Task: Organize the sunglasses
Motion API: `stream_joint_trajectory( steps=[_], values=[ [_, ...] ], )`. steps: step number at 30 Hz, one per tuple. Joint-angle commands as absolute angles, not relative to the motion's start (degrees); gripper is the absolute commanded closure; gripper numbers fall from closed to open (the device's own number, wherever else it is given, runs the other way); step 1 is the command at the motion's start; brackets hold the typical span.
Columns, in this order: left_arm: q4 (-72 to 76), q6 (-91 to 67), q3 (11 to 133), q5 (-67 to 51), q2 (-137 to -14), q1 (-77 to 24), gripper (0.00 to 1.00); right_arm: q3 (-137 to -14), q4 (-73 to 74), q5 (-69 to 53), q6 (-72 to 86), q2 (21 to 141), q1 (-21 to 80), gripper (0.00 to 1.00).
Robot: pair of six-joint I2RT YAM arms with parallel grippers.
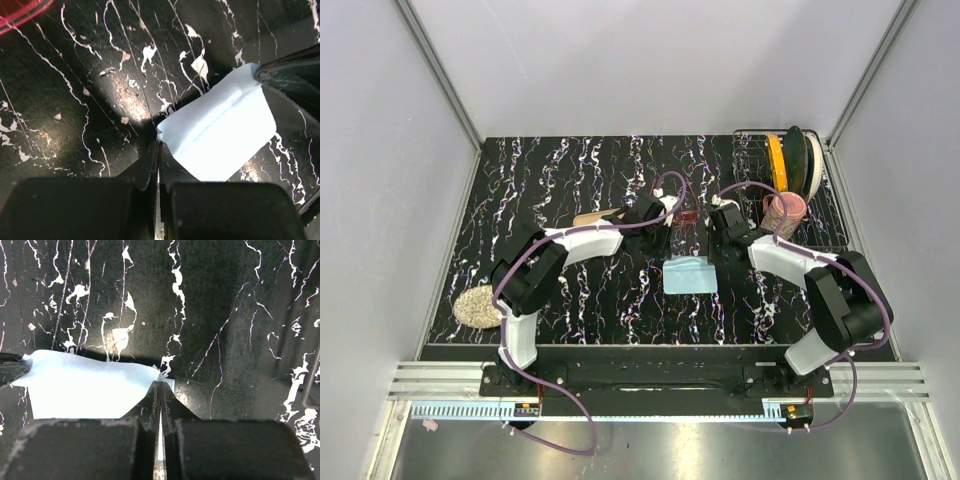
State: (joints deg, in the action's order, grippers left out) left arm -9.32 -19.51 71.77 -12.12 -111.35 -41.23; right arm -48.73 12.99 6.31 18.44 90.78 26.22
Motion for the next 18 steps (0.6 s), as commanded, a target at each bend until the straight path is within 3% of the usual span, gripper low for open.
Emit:
stream_joint_trajectory(
  steps=[1,18],
  values=[
    [-6.59,-17.84,70.84,-14.06,-108.02,-40.96,1.00,-47.99,10.37,5.19,19.25,87.37,26.10,1.00],
    [-6.24,-17.84,66.36,-18.28,-105.82,-40.96,1.00,-44.74,13.27,2.99,21.36,82.88,26.02,1.00]
  ],
)
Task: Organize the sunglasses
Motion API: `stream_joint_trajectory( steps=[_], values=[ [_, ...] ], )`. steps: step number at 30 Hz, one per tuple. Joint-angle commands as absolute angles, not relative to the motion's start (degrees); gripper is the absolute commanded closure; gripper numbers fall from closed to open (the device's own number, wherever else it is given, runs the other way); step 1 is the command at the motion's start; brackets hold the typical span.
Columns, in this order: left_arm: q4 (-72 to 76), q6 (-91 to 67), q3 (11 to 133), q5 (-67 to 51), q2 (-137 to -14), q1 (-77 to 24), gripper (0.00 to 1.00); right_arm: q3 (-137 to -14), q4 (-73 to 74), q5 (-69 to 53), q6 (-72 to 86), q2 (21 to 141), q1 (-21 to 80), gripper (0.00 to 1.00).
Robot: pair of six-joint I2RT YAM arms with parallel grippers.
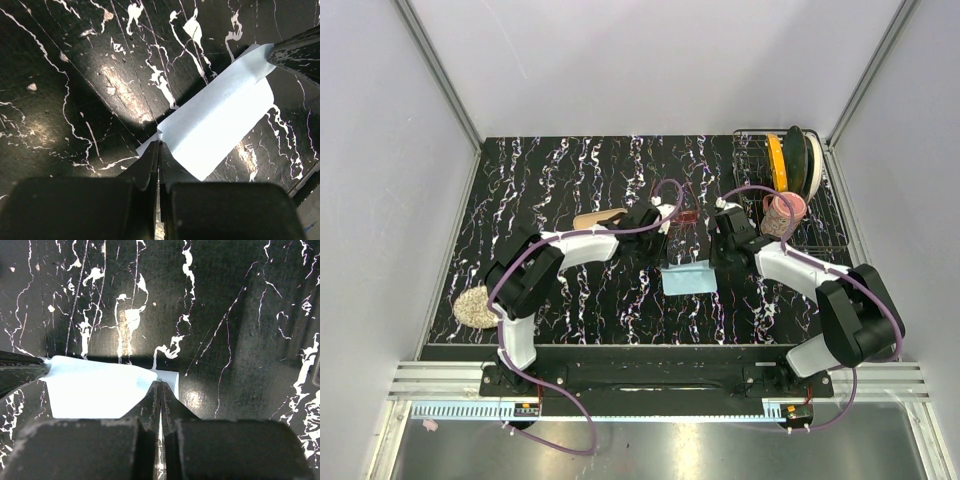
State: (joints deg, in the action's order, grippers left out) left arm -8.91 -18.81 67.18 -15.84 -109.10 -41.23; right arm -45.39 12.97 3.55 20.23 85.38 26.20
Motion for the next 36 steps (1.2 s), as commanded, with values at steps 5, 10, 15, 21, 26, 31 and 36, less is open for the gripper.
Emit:
stream_joint_trajectory(
  steps=[5,10,15,21,26,31,36],
  values=[
    [-6.15,-18.19,66.01,-19.86,-105.82,-41.13,1.00,-45.00,14.50,3.60,23.20,83.14,26.10,1.00],
    [-6.06,-18.46,65.74,-20.92,-105.29,-41.22,1.00,-45.35,15.55,2.64,25.31,84.46,26.02,1.00],
    [-6.24,-18.46,65.39,-21.80,-105.38,-41.40,1.00,-45.26,16.00,2.55,25.75,85.17,26.02,1.00],
    [-6.24,-18.37,64.69,-22.85,-105.47,-42.01,1.00,-45.18,16.70,3.43,26.28,85.52,26.02,1.00],
    [-6.50,-18.28,64.07,-22.50,-105.56,-42.36,1.00,-45.09,16.96,3.25,26.63,85.78,25.93,1.00],
    [-6.50,-18.37,64.69,-22.94,-106.08,-42.71,1.00,-45.26,17.40,3.34,26.80,85.96,25.93,1.00],
    [-6.85,-18.37,64.95,-22.06,-106.17,-43.07,1.00,-45.00,17.58,3.16,26.72,86.22,25.84,1.00]
  ],
)
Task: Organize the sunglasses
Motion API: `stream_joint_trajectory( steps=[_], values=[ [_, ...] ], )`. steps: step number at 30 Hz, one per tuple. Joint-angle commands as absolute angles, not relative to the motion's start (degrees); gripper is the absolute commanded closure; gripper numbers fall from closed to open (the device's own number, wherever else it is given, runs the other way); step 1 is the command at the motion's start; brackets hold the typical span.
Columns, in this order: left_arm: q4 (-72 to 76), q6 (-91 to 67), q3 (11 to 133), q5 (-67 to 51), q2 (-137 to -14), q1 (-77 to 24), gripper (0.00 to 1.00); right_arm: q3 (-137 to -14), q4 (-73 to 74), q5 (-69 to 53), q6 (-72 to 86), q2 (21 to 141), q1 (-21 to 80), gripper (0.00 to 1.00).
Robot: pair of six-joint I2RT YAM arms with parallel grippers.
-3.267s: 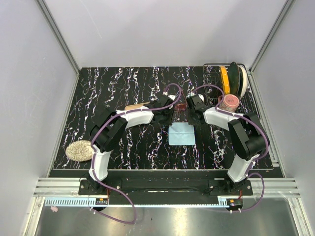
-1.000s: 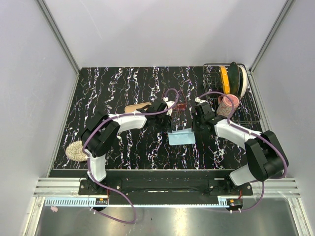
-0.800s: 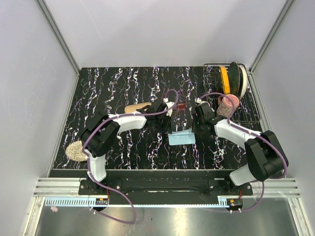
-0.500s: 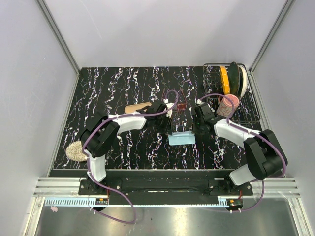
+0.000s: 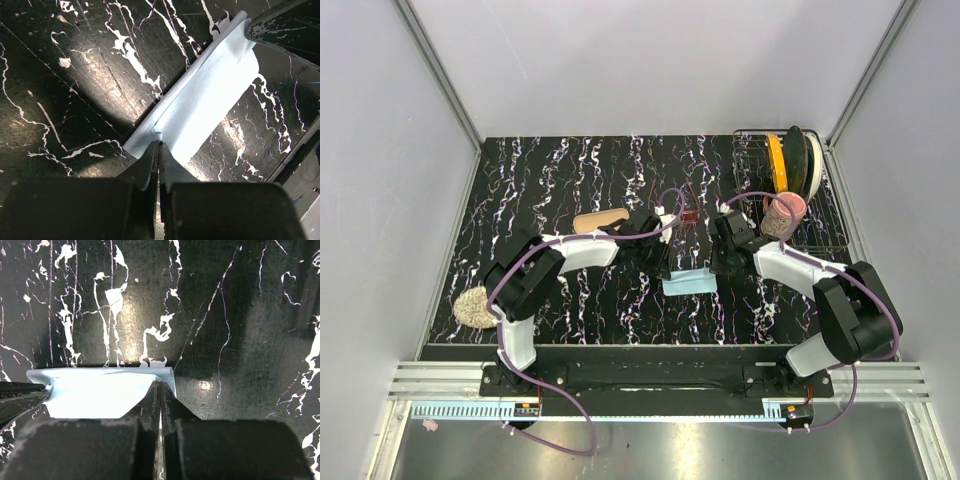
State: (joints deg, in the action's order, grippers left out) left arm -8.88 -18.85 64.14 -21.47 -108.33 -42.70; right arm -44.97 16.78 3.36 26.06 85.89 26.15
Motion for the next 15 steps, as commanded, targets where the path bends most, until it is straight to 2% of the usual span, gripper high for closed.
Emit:
stream_joint_trajectory(
  steps=[1,15],
  values=[
    [-6.94,-18.28,64.95,-21.54,-106.08,-43.15,1.00,-44.83,17.58,3.08,26.63,86.13,25.75,1.00],
    [-8.00,-17.75,64.42,-19.07,-106.00,-43.68,0.99,-44.65,18.63,1.41,26.10,85.96,25.66,0.98]
  ],
)
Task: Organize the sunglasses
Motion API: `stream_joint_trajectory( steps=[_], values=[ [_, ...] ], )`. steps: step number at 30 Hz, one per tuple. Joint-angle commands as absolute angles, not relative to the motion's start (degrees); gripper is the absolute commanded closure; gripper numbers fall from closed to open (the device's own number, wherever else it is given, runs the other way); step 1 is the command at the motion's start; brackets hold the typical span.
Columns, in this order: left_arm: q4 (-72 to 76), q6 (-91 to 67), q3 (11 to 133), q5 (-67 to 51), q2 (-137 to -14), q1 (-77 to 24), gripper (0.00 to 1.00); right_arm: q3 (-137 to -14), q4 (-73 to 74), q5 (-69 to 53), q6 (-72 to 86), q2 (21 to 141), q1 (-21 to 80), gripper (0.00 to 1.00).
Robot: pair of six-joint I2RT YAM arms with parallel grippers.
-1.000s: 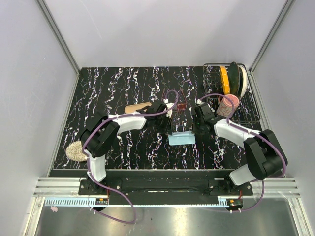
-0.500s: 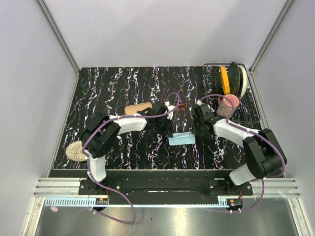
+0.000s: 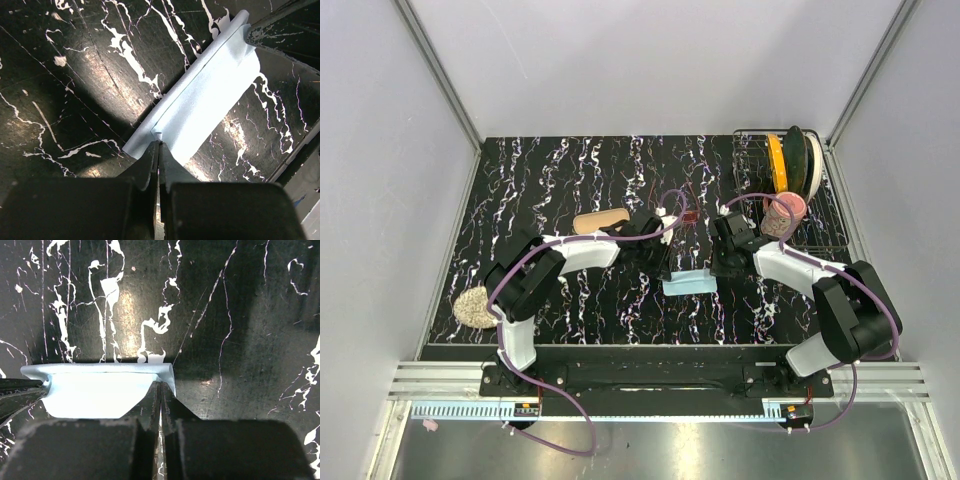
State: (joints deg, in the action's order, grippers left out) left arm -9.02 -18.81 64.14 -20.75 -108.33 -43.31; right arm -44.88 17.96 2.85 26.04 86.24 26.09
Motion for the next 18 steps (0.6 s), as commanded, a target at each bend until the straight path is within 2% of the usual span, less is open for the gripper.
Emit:
stream_joint_trajectory(
  steps=[1,4,6,7,8,9,11,18],
  values=[
    [-7.91,-17.75,64.42,-19.07,-105.91,-43.77,0.97,-44.74,18.72,1.32,26.10,85.96,25.66,0.94],
    [-7.91,-17.75,64.07,-18.20,-105.30,-43.77,0.84,-44.65,19.51,1.06,26.10,85.52,25.66,0.86],
    [-7.56,-17.67,63.63,-17.84,-104.60,-43.94,0.72,-44.47,20.12,0.97,26.10,84.73,25.66,0.79],
    [-7.47,-17.58,63.37,-17.93,-104.24,-43.95,0.68,-44.47,20.39,1.14,26.19,84.47,25.66,0.75],
    [-7.47,-17.23,63.20,-17.93,-104.06,-44.03,0.66,-44.47,21.26,1.14,26.19,83.85,25.66,0.66],
    [-7.56,-17.14,63.11,-17.93,-103.63,-43.95,0.60,-44.30,21.62,1.32,26.19,83.50,25.66,0.64],
    [-7.47,-16.79,62.58,-17.84,-103.01,-44.03,0.57,-44.03,22.67,1.23,26.45,82.19,25.66,0.60],
    [-5.54,-16.43,59.77,-18.72,-99.94,-44.21,0.49,-43.77,24.87,0.88,26.98,77.26,25.66,0.56]
  ],
)
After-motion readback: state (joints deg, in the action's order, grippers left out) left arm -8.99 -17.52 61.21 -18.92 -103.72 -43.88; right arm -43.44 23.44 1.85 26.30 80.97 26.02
